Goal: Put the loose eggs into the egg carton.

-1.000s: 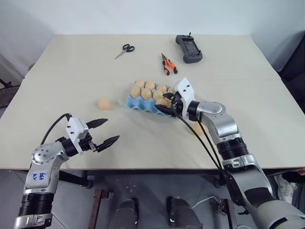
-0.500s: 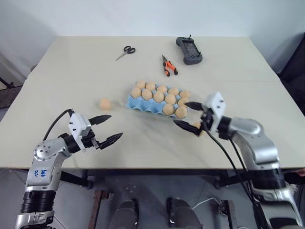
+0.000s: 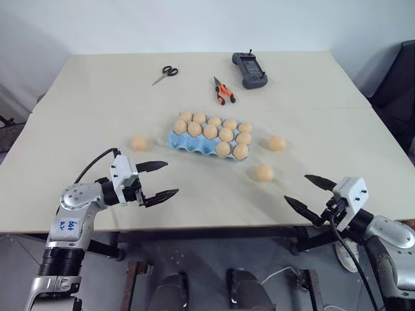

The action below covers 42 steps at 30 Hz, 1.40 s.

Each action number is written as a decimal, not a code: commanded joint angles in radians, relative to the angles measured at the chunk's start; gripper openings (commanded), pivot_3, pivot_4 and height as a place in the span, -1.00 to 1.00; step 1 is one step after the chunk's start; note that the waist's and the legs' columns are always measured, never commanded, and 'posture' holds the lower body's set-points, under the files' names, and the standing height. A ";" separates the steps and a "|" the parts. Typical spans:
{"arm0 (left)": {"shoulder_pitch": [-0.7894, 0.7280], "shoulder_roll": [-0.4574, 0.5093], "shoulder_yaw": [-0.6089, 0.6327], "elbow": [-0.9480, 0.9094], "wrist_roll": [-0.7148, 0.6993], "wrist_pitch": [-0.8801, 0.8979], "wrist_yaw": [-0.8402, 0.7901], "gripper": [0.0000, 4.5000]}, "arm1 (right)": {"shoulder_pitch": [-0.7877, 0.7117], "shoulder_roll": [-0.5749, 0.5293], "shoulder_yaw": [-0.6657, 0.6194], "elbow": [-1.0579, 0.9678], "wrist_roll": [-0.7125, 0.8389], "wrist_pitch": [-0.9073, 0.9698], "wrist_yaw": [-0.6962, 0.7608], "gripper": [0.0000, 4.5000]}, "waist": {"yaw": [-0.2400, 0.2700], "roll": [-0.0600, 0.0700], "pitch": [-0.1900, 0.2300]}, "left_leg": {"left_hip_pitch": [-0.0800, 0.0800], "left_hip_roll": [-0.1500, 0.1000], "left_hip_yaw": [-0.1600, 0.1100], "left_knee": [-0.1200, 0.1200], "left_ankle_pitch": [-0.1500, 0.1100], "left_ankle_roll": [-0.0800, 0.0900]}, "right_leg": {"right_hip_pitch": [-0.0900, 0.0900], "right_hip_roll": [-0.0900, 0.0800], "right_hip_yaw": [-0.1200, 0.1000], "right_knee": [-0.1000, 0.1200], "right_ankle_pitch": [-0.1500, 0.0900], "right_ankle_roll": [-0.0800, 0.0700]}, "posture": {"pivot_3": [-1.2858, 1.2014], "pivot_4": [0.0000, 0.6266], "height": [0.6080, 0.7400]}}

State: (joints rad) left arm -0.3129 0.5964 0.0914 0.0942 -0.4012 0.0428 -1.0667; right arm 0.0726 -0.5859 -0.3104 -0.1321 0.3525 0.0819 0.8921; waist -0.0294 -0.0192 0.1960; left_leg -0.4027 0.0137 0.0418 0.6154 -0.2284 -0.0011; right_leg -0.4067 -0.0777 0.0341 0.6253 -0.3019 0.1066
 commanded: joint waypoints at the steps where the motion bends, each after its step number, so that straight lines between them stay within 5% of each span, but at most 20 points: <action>1: -0.019 0.006 0.002 0.000 -0.004 -0.017 -0.022 0.97 | -0.024 -0.003 0.016 -0.004 0.007 -0.033 0.002 0.99 | -0.001 0.000 0.000 | 0.000 0.000 0.000 0.000 0.000 0.000 | 0.000 0.000 0.000 0.000 0.000 0.000 | 0.03 -0.52 1.00; 16: 0.008 0.017 0.028 -0.046 -0.012 -0.003 -0.013 0.97 | -0.448 0.029 0.308 0.281 -0.092 0.169 -0.025 0.99 | 0.003 0.000 0.000 | -0.005 0.000 -0.005 -0.001 0.000 -0.001 | -0.002 -0.002 0.002 -0.003 0.000 -0.002 | 0.03 -0.52 1.00; 26: 0.116 0.023 0.130 -0.108 -0.036 0.014 0.079 1.00 | -0.537 0.071 0.345 0.172 -0.029 0.239 0.025 -0.19 | -0.004 0.000 0.000 | -0.003 0.001 -0.002 -0.001 -0.001 0.000 | -0.003 0.000 0.000 -0.001 0.000 -0.002 | 0.03 -0.52 1.00; 33: 0.161 0.001 0.233 -0.072 -0.040 0.024 0.211 1.00 | -0.766 0.204 0.462 0.209 -0.092 0.330 -0.050 -0.19 | -0.016 0.000 0.000 | -0.003 0.001 -0.003 -0.001 0.000 -0.002 | -0.004 -0.001 0.000 0.001 0.000 -0.002 | 0.03 -0.52 1.00; 40: 0.182 -0.023 0.233 -0.103 -0.055 0.040 0.248 1.00 | -1.029 0.305 0.510 0.606 -0.245 0.188 -0.142 -0.19 | -0.016 -0.002 -0.002 | -0.005 0.001 -0.004 -0.002 0.000 -0.002 | -0.005 -0.004 -0.004 -0.002 0.000 -0.003 | 0.03 -0.52 1.00; 42: 0.181 -0.024 0.232 -0.114 -0.059 0.046 0.247 1.00 | -1.051 0.311 0.514 0.654 -0.250 0.155 -0.106 0.09 | -0.017 -0.003 -0.002 | -0.005 0.001 -0.003 -0.003 -0.002 -0.001 | -0.005 -0.006 -0.008 -0.003 0.000 -0.003 | 0.03 -0.52 1.00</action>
State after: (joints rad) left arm -0.1284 0.5689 0.3138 0.0324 -0.4344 0.0901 -0.8208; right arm -0.9614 -0.2818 0.2077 0.5040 0.1090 0.2757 0.7690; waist -0.0460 -0.0218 0.1943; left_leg -0.4087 0.0148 0.0396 0.6127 -0.2314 -0.0021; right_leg -0.4122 -0.0844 0.0245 0.6218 -0.3018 0.1037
